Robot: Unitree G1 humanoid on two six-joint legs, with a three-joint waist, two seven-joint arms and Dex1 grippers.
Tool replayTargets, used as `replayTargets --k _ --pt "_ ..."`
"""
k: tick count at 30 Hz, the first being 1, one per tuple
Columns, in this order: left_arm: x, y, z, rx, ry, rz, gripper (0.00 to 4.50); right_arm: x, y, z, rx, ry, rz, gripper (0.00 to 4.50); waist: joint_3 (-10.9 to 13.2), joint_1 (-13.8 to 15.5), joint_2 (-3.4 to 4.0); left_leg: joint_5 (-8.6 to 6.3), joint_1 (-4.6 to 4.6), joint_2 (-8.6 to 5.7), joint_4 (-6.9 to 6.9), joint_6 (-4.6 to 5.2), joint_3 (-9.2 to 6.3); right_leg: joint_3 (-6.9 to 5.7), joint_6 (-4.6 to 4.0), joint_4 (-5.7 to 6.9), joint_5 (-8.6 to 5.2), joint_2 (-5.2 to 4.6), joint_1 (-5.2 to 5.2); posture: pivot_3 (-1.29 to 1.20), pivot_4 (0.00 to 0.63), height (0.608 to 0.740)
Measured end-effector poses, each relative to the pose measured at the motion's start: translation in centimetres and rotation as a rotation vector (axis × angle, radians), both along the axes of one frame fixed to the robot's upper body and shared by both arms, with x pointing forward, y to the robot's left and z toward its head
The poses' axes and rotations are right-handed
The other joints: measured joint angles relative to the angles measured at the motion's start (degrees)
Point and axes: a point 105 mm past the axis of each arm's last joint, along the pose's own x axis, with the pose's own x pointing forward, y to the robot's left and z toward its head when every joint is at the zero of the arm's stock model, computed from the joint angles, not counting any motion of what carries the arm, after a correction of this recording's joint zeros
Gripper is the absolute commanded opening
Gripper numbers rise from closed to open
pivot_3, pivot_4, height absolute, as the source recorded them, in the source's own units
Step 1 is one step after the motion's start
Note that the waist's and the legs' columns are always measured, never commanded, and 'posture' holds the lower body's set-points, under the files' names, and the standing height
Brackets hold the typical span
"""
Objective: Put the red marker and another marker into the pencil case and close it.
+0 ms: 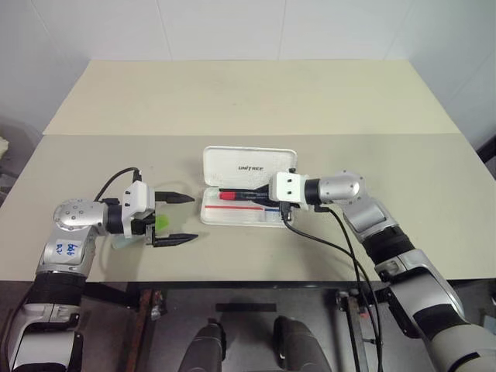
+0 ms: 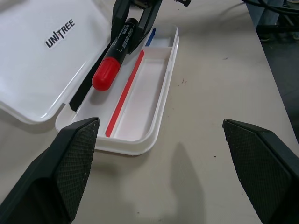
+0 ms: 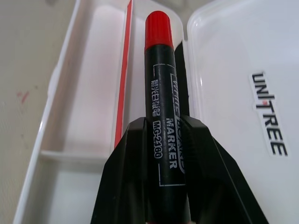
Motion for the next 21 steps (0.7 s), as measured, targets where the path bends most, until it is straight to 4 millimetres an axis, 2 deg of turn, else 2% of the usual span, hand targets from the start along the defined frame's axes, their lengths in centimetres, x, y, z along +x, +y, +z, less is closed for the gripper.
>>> replayTargets --k 5,7,8,10,13,15,17,21 --pt "0.0 0.0 0.0 -0.002 0.005 0.004 4.5 0.2 0.1 0.8 0.009 -0.039 0.005 3.42 0.0 -0.1 0.0 0.01 0.01 0.02 -0.04 -0.02 0.05 0.06 0.0 0.02 0.0 0.02 -0.04 0.0 0.15 0.74" --pt "0.0 0.0 0.0 -0.003 0.004 0.005 4.5 0.3 0.1 1.2 0.022 -0.045 0.004 4.27 0.0 0.0 0.0 0.01 0.01 0.02 -0.05 -0.02 0.05 0.06 0.0 0.01 0.0 0.02 -0.04 0.0 0.15 0.74" --pt "0.0 0.0 0.0 -0.003 0.004 0.006 4.5 0.3 0.2 1.4 0.039 -0.037 0.004 4.46 0.0 0.0 0.0 0.01 0.0 0.02 -0.05 -0.02 0.06 0.07 0.0 0.01 0.0 0.02 -0.04 0.0 0.15 0.74" --pt "0.0 -0.1 0.1 -0.003 0.003 0.005 4.5 -0.1 0.9 2.3 0.107 -0.002 0.018 4.46 0.0 -0.1 0.0 0.01 -0.01 0.04 -0.06 -0.02 0.07 0.1 0.0 0.02 0.0 0.02 -0.08 0.0 0.15 0.74" --pt "0.0 -0.3 0.3 -0.001 -0.005 -0.001 4.5 -1.9 2.3 5.4 0.243 0.026 0.102 4.46 0.0 0.0 0.0 0.01 -0.01 0.1 -0.1 -0.02 0.08 0.1 0.0 0.01 0.0 0.05 -0.11 0.0 0.15 0.74" --pt "-0.1 -0.4 0.4 -0.001 -0.011 -0.005 4.5 -3.3 2.5 6.9 0.301 0.054 0.159 4.46 0.0 0.1 0.0 0.0 -0.01 0.1 -0.11 -0.01 0.08 0.1 0.0 -0.04 0.0 0.04 -0.09 0.0 0.15 0.74" --pt "-0.1 -0.4 0.3 -0.002 -0.008 -0.001 4.5 -5.0 2.1 7.0 0.328 0.112 0.205 4.46 0.0 0.4 0.0 -0.01 -0.06 0.08 -0.11 0.02 0.04 0.08 0.0 -0.09 0.0 0.01 -0.08 0.0 0.15 0.74" --pt "-0.4 0.7 -0.1 -0.009 0.007 0.054 4.5 -8.3 -0.1 5.3 0.337 0.254 0.217 4.46 0.0 0.7 -0.01 -0.06 -0.2 0.04 -0.06 0.09 0.05 0.08 0.0 -0.15 0.0 -0.03 -0.14 0.0 0.15 0.74"
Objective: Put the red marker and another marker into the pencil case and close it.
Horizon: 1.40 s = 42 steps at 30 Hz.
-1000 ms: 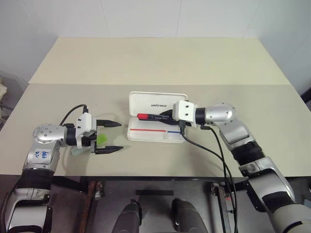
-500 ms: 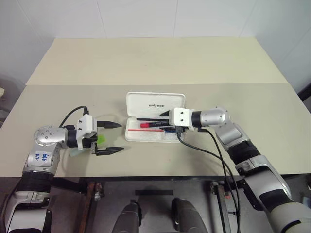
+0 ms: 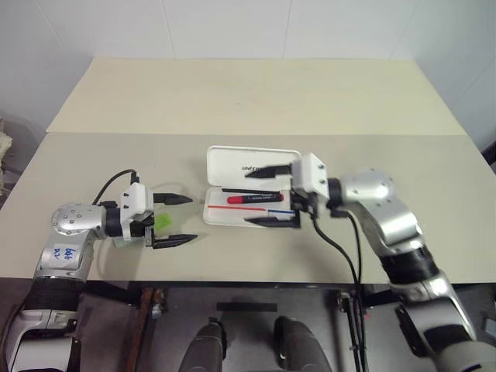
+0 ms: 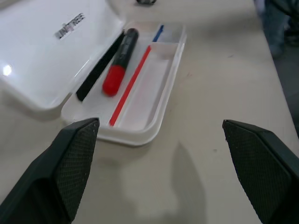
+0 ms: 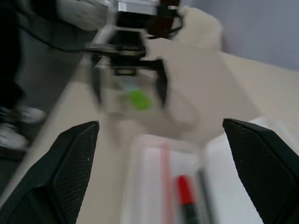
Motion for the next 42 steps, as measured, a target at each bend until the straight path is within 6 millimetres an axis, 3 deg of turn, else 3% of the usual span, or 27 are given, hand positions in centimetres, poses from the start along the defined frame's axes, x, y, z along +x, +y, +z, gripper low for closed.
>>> replayTargets --k 5,10,13,22,30,34,41,42 --pt "-0.7 1.4 -0.1 -0.001 -0.004 0.07 4.5 -2.1 -2.8 -0.5 0.003 0.063 -0.073 4.46 0.0 -0.5 0.0 0.01 0.02 0.04 -0.01 -0.01 0.01 0.0 0.0 0.02 0.0 0.02 -0.01 0.0 0.15 0.74" --pt "-1.8 4.6 -0.6 0.008 0.009 0.212 4.5 -1.9 -6.7 -1.3 0.006 0.101 -0.261 4.46 0.0 -0.5 -0.01 0.01 0.1 0.08 -0.02 -0.01 0.12 0.07 -0.03 0.02 0.01 0.02 0.01 0.0 0.15 0.74" --pt "-2.1 6.0 -0.6 0.008 0.006 0.278 4.5 -1.9 -7.8 -1.4 0.011 0.104 -0.311 4.46 0.0 -0.3 -0.01 0.01 0.16 0.08 -0.02 0.0 0.12 0.07 -0.04 0.01 0.02 0.01 0.08 0.0 0.15 0.74" --pt "-1.8 9.2 -2.7 -0.009 0.098 0.413 4.5 -1.9 -8.1 -1.1 0.016 0.088 -0.343 4.46 0.0 -0.3 -0.01 0.02 0.24 0.11 -0.03 0.01 0.18 0.09 -0.08 0.0 0.05 0.02 0.12 0.0 0.15 0.74" --pt "-1.1 9.1 -4.6 -0.013 0.168 0.426 4.5 -2.0 -7.8 -0.6 0.02 0.063 -0.349 4.46 0.0 -0.2 -0.02 0.03 0.27 0.11 -0.04 0.0 0.18 0.09 -0.08 0.03 0.05 0.02 0.12 0.0 0.15 0.74" --pt "-0.7 9.1 -4.6 -0.019 0.164 0.434 3.59 -2.5 -7.6 -0.7 0.021 0.077 -0.337 4.5 0.0 0.3 -0.03 0.07 0.34 0.14 -0.02 0.0 0.18 0.07 -0.15 0.02 0.11 0.03 0.21 0.0 0.15 0.74" --pt "-0.3 9.4 -4.6 -0.024 0.156 0.454 1.21 -2.8 -7.8 -0.8 0.005 0.085 -0.337 4.5 0.0 0.5 -0.04 0.05 0.38 0.15 -0.04 0.02 0.31 0.18 -0.12 -0.05 0.13 0.02 0.22 0.0 0.15 0.74" --pt "-0.3 9.3 -4.6 -0.024 0.152 0.453 1.21 -2.8 -7.9 -0.9 0.001 0.084 -0.337 4.5 0.0 0.6 -0.04 0.05 0.38 0.15 -0.05 0.02 0.31 0.18 -0.12 -0.06 0.13 0.02 0.22 0.0 0.15 0.74"
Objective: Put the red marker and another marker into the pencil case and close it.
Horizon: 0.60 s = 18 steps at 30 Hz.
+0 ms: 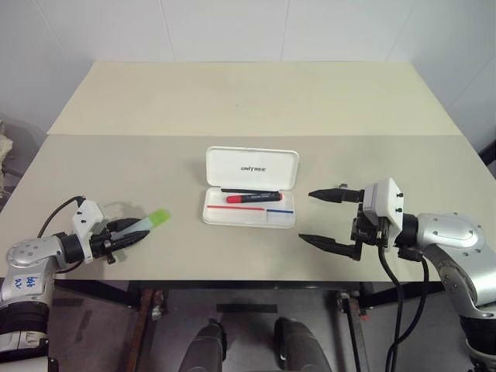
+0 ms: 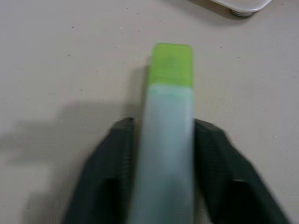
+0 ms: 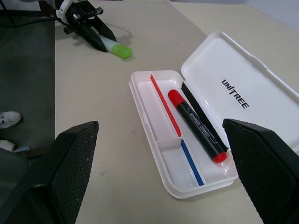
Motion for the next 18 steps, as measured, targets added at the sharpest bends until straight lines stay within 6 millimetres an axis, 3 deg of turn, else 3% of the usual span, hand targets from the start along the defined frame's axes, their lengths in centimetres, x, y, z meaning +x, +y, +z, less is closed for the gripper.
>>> replayTargets --k 9,15,18 --pt "-0.4 -0.6 0.0 0.002 -0.023 -0.018 1.21 -0.2 -0.1 -0.2 0.0 -0.004 0.004 4.5 0.0 0.3 0.0 -0.03 -0.01 0.07 -0.01 0.03 0.08 0.06 0.01 -0.05 0.01 0.01 -0.01 0.0 0.15 0.74" --pt "0.1 -2.0 1.9 0.022 -0.101 -0.068 1.21 -0.1 -0.1 -0.2 0.0 -0.006 0.001 4.5 0.0 0.4 -0.06 -0.03 -0.03 0.07 0.01 0.02 0.07 0.04 0.01 -0.05 0.01 0.03 -0.01 0.0 0.15 0.74" --pt "0.7 -3.7 3.5 0.017 -0.152 -0.133 1.21 0.0 0.0 -0.2 0.004 -0.007 -0.003 4.5 0.0 0.5 -0.06 -0.03 -0.05 0.06 0.02 0.02 0.06 0.03 0.01 -0.05 0.02 0.03 -0.01 0.0 0.15 0.74"
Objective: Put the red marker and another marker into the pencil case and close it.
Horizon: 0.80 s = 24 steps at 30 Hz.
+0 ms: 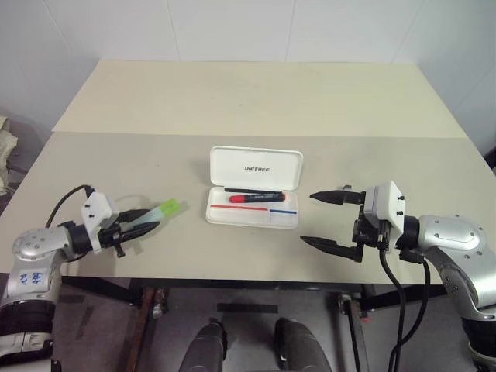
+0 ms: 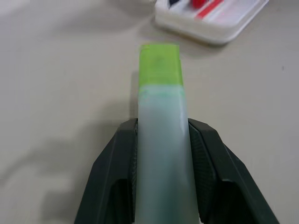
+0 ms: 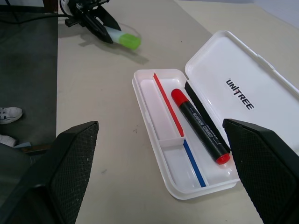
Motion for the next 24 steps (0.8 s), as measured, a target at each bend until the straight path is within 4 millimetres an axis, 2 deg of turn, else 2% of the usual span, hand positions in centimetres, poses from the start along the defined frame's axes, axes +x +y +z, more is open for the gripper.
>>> replayTargets --k 3,6,10,20,24 --pt "0.4 -2.3 1.3 0.014 -0.035 -0.1 1.21 0.2 0.0 0.0 0.002 -0.006 -0.012 4.5 0.0 -0.1 0.0 0.0 0.0 -0.03 0.0 0.0 0.02 0.02 0.01 0.0 0.01 0.01 0.0 0.0 0.15 0.74" --pt "1.1 -4.0 1.9 0.051 -0.048 -0.173 1.21 0.3 -0.1 -0.1 0.004 -0.007 -0.029 4.5 0.0 -0.1 0.0 0.0 0.0 -0.02 -0.01 -0.01 0.05 0.03 0.02 0.0 0.01 0.06 -0.01 0.0 0.15 0.74" --pt "1.7 -7.4 2.6 0.06 -0.062 -0.312 1.21 0.3 -0.2 -0.4 0.014 0.0 -0.054 4.5 0.0 -0.1 -0.02 0.0 -0.01 -0.02 0.02 0.0 0.06 0.03 0.03 0.01 0.02 0.08 -0.01 0.0 0.15 0.74" --pt "3.6 -12.6 1.8 0.123 -0.032 -0.499 1.21 -0.8 -0.8 -1.2 0.043 0.005 -0.153 4.5 0.0 0.1 -0.06 -0.03 -0.06 -0.04 0.31 0.06 0.09 0.11 0.15 0.07 0.08 0.17 0.04 0.0 0.15 0.74" --pt "4.3 -13.6 0.9 0.155 -0.015 -0.531 1.21 -1.4 -1.1 -1.3 0.048 -0.003 -0.194 4.5 0.0 0.0 -0.11 -0.08 -0.08 -0.11 0.43 0.16 0.15 0.22 0.26 0.03 0.14 0.14 0.08 0.0 0.15 0.74"
